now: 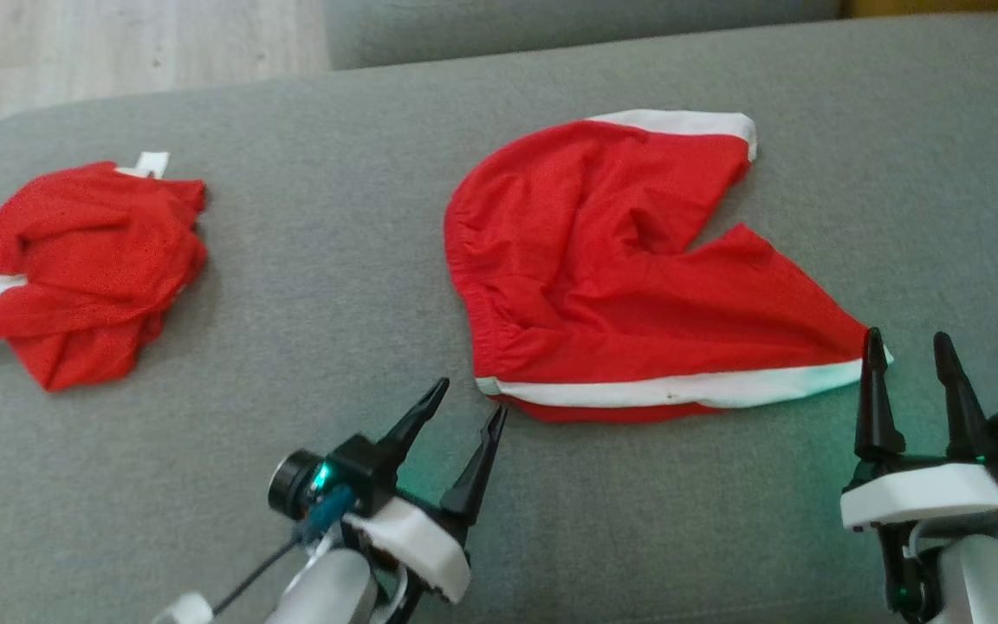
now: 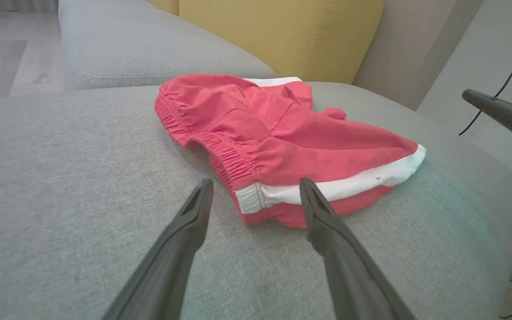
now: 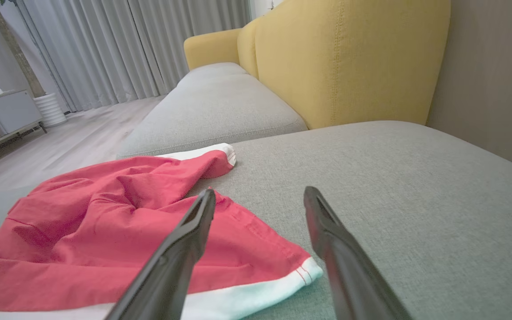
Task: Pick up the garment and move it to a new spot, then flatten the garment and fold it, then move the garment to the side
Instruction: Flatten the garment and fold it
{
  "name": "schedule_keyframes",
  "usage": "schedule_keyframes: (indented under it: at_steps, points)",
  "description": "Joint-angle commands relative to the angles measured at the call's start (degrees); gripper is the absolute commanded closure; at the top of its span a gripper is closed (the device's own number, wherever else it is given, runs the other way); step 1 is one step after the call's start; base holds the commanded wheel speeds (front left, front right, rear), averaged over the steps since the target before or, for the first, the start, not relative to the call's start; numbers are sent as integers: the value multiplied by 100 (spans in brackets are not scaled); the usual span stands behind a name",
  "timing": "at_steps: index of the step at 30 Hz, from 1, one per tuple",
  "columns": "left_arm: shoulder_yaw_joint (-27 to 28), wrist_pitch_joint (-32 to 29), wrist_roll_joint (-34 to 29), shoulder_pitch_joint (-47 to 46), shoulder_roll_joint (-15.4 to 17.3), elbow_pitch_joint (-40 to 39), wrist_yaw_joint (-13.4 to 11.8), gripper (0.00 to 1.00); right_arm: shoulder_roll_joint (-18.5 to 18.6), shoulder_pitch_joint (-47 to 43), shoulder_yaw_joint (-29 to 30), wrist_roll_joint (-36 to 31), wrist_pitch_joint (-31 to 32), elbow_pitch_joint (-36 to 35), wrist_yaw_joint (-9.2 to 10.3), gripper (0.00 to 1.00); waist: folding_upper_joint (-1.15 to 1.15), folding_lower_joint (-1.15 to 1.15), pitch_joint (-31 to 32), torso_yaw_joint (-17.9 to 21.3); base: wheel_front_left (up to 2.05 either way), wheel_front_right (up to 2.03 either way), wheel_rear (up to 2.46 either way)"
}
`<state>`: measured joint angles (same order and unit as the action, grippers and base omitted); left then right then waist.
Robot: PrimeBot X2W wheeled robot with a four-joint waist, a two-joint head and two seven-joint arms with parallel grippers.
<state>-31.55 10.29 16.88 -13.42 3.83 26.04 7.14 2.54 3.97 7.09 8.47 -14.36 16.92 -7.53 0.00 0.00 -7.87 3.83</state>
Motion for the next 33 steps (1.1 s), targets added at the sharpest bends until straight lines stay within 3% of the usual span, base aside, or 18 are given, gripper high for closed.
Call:
schedule_keyframes:
  at_steps: [1, 16, 17, 18, 19, 33]
  points:
    - [42, -52, 108, -395, 89, -28, 28, 0, 33, 175, -175, 20, -63, -210, 4, 0, 0, 0, -124, 110, 0, 0, 0]
    - [-505, 21, 578, -1023, 162, 695, 34, 0, 33, 316, -200, 42, -63, -249, 4, 0, 0, 0, -437, 340, 0, 0, 0]
    - [-582, 33, 609, -1060, 174, 708, 34, 13, 33, 319, -200, 40, -63, -238, 4, 0, 0, 0, -448, 338, 0, 0, 0]
    - [-669, 50, 636, -1102, 194, 709, 34, 66, 33, 324, -210, 26, -63, -212, 4, 0, 0, 0, -456, 335, 0, 0, 0]
    - [-735, 78, 671, -1146, 219, 697, 34, 100, 33, 332, -226, -8, -63, -170, 4, 0, 0, 0, -465, 333, 0, 0, 0]
    - [-757, 381, 702, -1135, 427, 526, -29, 100, 33, 552, 310, -576, 242, 928, 4, 0, 0, 0, -231, -47, 0, 0, 0]
